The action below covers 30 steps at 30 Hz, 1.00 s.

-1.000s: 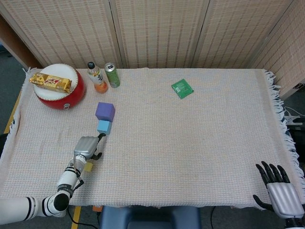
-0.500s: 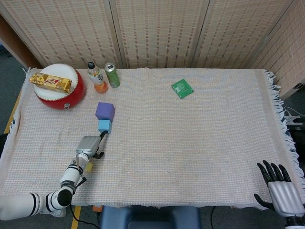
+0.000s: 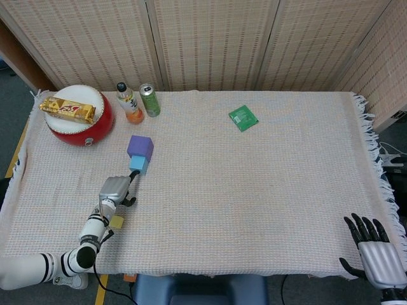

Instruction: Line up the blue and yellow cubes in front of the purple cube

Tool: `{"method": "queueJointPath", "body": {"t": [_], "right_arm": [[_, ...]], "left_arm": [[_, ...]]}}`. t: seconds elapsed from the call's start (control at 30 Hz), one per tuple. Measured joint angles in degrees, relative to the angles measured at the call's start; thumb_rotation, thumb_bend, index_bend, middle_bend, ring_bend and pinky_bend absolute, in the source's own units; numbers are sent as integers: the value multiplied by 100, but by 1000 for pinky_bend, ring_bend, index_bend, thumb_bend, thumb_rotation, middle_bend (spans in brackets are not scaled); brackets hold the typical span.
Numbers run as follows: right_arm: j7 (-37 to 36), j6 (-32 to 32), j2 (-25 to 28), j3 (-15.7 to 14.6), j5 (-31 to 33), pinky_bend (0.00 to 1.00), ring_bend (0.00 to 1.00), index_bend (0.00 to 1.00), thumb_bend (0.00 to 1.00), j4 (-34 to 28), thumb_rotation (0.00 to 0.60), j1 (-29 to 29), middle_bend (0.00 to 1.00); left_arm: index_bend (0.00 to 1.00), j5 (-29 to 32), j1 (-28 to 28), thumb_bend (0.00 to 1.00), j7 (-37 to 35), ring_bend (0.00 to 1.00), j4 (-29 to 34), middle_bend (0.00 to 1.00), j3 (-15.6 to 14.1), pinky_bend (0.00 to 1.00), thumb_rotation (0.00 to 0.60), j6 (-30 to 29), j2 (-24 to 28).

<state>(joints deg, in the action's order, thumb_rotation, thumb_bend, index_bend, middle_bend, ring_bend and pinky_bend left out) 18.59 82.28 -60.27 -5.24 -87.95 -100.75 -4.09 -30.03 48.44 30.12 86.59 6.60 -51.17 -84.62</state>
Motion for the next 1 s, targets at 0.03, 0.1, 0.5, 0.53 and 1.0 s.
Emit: {"method": "queueJointPath", "body": {"t": [0.03, 0.1, 0.5, 0.53, 1.0], "right_arm": [[2, 1, -1, 0, 0, 0, 0, 0, 24, -2, 462, 0, 0], [6, 7, -2, 1, 2, 0, 0, 0, 23, -4, 460, -2, 0], [25, 3, -6, -19, -11, 0, 0, 0, 25, -10, 462, -5, 0], [28, 0, -7, -25, -21, 0, 0, 0, 24, -11, 462, -5, 0], [62, -18, -10, -126, -220, 0, 0, 0, 23, -30, 462, -3, 0]], "left_arm": [[95, 7, 4, 382, -5, 1000, -18, 1000, 2, 1000, 600, 3, 0], [103, 32, 11, 382, -18, 1000, -53, 1000, 3, 1000, 600, 14, -1], [147, -124, -19, 382, -76, 1000, 200, 1000, -52, 1000, 600, -46, 91], [146, -176, -33, 382, -89, 1000, 279, 1000, -57, 1000, 600, -78, 114], [195, -1347, -807, 379, -499, 1000, 2248, 1000, -398, 1000, 600, -1148, 861]]}}
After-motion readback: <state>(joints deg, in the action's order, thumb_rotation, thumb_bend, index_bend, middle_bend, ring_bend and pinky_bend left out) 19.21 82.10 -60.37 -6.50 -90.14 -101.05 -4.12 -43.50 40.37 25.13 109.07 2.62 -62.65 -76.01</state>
